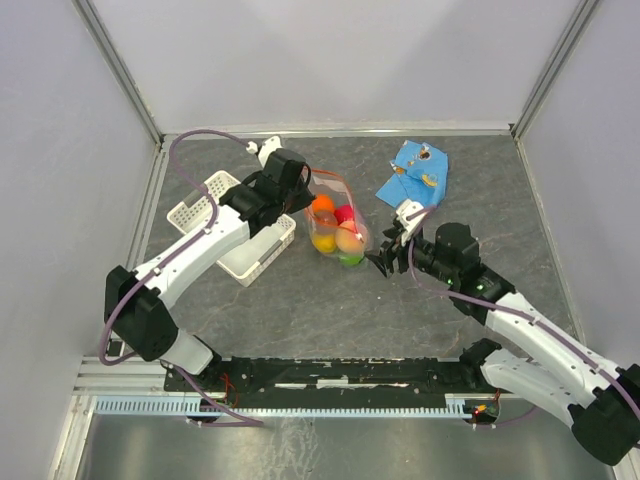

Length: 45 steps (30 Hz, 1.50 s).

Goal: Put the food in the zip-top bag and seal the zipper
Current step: Zip the zipper food storage bag at the center of the board.

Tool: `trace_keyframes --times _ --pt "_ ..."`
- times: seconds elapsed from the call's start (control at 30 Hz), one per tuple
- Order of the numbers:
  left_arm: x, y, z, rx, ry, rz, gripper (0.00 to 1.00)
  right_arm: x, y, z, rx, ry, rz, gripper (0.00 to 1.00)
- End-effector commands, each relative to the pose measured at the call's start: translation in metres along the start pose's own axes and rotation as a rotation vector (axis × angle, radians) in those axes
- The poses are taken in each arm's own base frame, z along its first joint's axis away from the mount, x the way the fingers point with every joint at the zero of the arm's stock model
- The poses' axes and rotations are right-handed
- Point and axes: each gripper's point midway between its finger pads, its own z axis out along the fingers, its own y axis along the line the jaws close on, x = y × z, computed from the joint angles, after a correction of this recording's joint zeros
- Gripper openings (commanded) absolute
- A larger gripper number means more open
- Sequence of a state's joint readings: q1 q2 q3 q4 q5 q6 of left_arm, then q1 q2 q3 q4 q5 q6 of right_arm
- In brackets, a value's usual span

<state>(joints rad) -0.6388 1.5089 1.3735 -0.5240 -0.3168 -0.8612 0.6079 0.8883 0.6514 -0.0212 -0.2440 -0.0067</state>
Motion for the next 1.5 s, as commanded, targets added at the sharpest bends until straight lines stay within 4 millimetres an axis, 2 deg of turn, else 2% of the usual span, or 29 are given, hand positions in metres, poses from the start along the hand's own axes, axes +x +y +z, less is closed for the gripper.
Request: trace_keyframes --times 0.0,0.13,0.4,0.5,0.73,0.87,1.0,1.13,1.2,1.27,1.33,1.47 --pt "-0.021 -0.012 -0.014 0.052 -0.075 -0.111 0.03 -0.034 0.002 0.006 -0.023 -0.219 -0.106 0.74" --pt "-0.022 -0.010 -0.016 0.054 -0.081 -0.112 0.03 -0.040 0.005 0.015 -0.049 -0.282 -0.127 0.72" --pt "-0.020 -0.013 -0.018 0.074 -0.074 -0.139 0.03 -0.037 0.009 0.038 -0.097 -0.340 -0.124 0.70" --pt "-0.016 -0.013 -0.017 0.082 -0.061 -0.149 0.03 -0.034 0.004 0.043 -0.073 -0.348 -0.110 0.66" --pt "-0.015 -0.010 -0.018 0.081 -0.068 -0.162 0.03 -0.025 -0.001 0.042 -0.046 -0.326 -0.124 0.43" --pt "-0.021 -0.008 -0.022 0.079 -0.097 -0.159 0.03 -0.021 0.001 0.041 -0.056 -0.307 -0.147 0.20" --pt "-0.032 -0.005 -0.028 0.073 -0.139 -0.120 0.03 -0.026 0.003 0.038 -0.072 -0.290 -0.175 0.04" --pt "-0.050 -0.004 -0.040 0.083 -0.212 -0.025 0.04 -0.032 0.003 0.035 -0.076 -0.284 -0.209 0.02" --pt "-0.061 -0.004 -0.048 0.093 -0.258 0.052 0.11 -0.038 0.004 0.033 -0.091 -0.279 -0.227 0.02" --pt "-0.072 -0.010 -0.059 0.130 -0.299 0.149 0.25 -0.042 0.005 0.032 -0.101 -0.269 -0.247 0.02" --pt "-0.081 -0.021 -0.072 0.198 -0.341 0.266 0.40 -0.046 0.003 0.030 -0.094 -0.265 -0.271 0.02" --pt "-0.090 -0.047 -0.098 0.369 -0.424 0.520 0.59 -0.053 0.003 0.026 -0.100 -0.252 -0.316 0.02"
